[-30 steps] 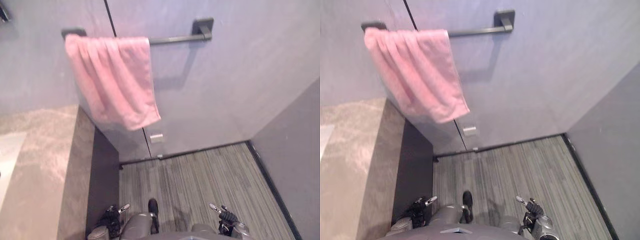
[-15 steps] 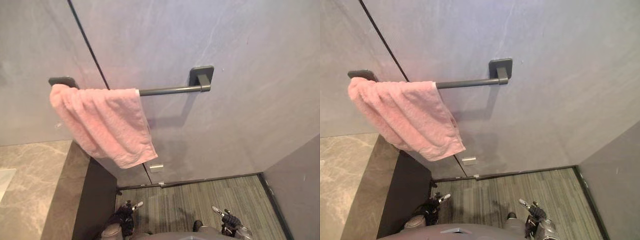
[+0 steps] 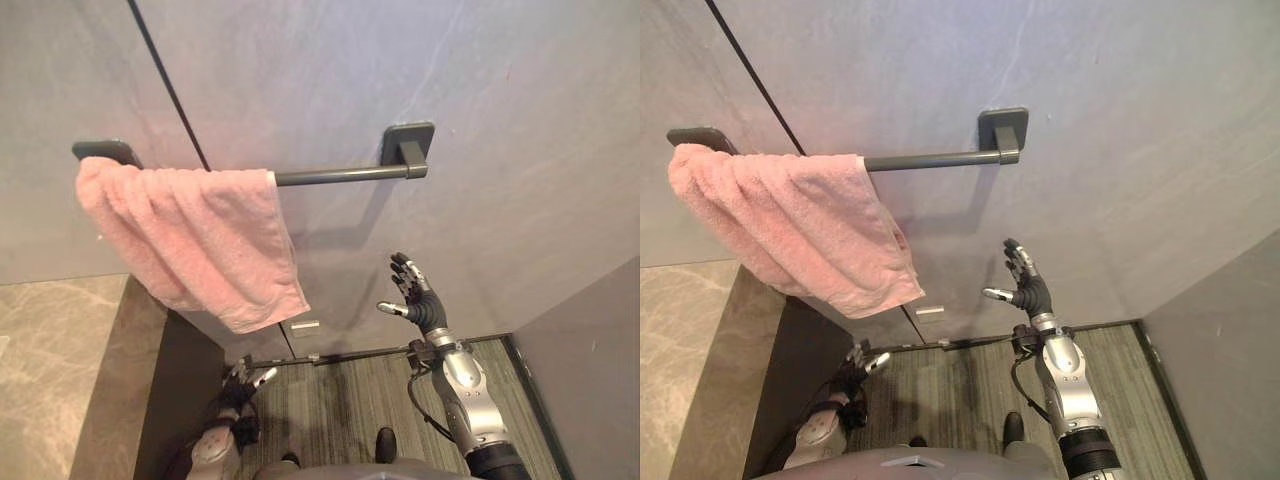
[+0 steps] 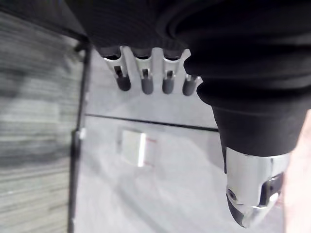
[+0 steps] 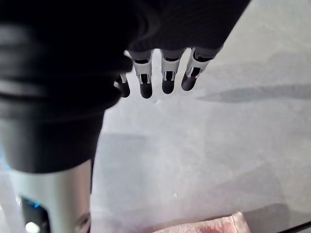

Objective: Organize washtable

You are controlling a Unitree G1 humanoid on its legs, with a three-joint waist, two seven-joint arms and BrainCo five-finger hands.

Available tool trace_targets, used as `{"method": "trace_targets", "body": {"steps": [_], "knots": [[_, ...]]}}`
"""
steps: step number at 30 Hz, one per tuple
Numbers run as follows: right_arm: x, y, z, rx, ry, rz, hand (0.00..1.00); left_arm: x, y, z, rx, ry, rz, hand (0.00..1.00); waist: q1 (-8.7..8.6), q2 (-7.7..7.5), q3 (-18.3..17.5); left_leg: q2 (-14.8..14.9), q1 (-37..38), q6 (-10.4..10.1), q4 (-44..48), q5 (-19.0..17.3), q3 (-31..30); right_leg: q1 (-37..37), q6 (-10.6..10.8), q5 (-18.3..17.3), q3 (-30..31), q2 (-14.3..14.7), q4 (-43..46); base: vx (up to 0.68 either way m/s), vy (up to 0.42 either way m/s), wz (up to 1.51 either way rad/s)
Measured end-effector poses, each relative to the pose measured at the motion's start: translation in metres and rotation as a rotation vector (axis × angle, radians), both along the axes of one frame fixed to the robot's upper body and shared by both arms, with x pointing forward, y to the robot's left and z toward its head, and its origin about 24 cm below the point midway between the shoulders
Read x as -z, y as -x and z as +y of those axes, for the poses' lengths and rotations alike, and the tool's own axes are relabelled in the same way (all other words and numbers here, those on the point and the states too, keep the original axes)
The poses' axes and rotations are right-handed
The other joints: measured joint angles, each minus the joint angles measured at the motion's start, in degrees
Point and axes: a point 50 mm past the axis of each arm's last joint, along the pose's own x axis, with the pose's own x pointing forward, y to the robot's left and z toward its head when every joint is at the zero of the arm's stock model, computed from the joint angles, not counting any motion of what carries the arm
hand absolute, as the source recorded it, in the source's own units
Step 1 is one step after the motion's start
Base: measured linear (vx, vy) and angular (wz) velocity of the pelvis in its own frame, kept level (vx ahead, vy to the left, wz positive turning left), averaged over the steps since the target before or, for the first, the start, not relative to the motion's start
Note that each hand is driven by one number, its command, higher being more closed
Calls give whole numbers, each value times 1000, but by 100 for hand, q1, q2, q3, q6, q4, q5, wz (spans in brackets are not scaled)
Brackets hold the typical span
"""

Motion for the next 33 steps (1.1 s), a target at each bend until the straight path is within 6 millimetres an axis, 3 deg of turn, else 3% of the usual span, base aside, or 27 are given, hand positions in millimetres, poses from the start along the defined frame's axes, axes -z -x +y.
{"method": "trace_targets", "body": {"steps": [2, 5, 7, 11, 13, 14, 15, 21, 24, 26, 33], "knots": [[-1, 0, 5, -26, -2, -5, 0, -11, -4, -1, 9, -3, -57, 0, -13, 15, -9, 0, -2, 0, -2, 0, -4, -5, 1, 1, -2, 0, 0, 0, 0, 0], [-20, -2, 16, -125, -55, -76, 0, -64, -14, -8, 64, -10, -324, 0, 46, 15, -14, -9, -94, 4, -5, -2, -34, -34, 1, 1, -37, -16, -1, -3, 5, 5], [-30, -4, 28, -200, -93, -110, 0, -78, -19, -8, 68, -20, -402, 0, 116, 39, -50, -9, -121, 4, 9, -1, -74, -34, 1, 1, -74, -21, -1, 1, -4, 13], [-39, -5, 52, -330, -148, -133, 0, -88, -24, -6, 51, -26, -451, 0, 175, 66, -130, -6, -129, 5, 35, 0, -189, 34, 0, 1, -177, -26, -1, -1, -4, 15], [-44, -8, 59, -365, -146, -153, 0, -87, -20, -2, 28, -32, -444, 0, 188, 60, -134, -11, -133, 9, 41, 3, -213, 52, 0, 1, -210, -38, -1, -41, -4, 18], [-66, -21, 67, -390, -134, -233, 0, -82, -13, 1, -7, -20, -422, 0, 268, 60, -139, -14, -138, 15, 28, 49, -322, 109, -3, 2, -319, -48, -1, -65, -19, 23], [-70, -24, 68, -388, -132, -248, 0, -83, -13, 1, -10, -18, -425, 0, 316, 65, -145, -13, -139, 12, 26, 56, -326, 109, -4, 3, -322, -46, -2, -65, -23, 24], [-83, -33, 72, -387, -121, -288, 0, -89, -14, 1, -21, 0, -451, 0, 336, 72, -160, -13, -141, 2, -9, 109, -378, 123, -16, 11, -390, -54, -2, -9, -4, 4], [-92, -54, 67, -316, -90, -298, 0, -84, -13, -2, -16, 25, -430, 0, 349, 68, -162, -13, -169, -5, -15, 162, -486, 146, -29, 21, -469, -56, -4, -19, -11, 14], [-97, -66, 61, -266, -75, -305, 0, -81, -13, -5, -6, 34, -413, 0, 446, 68, -162, -10, -189, -8, -26, 195, -513, 142, -42, 30, -482, -50, -6, -33, -16, 11], [-111, -76, 63, -241, -49, -339, 0, -65, -8, -11, 0, 76, -330, 0, 520, 53, -153, 2, -268, -13, -68, 229, -627, 127, -74, 53, -555, -37, -7, -46, -14, 8]]}}
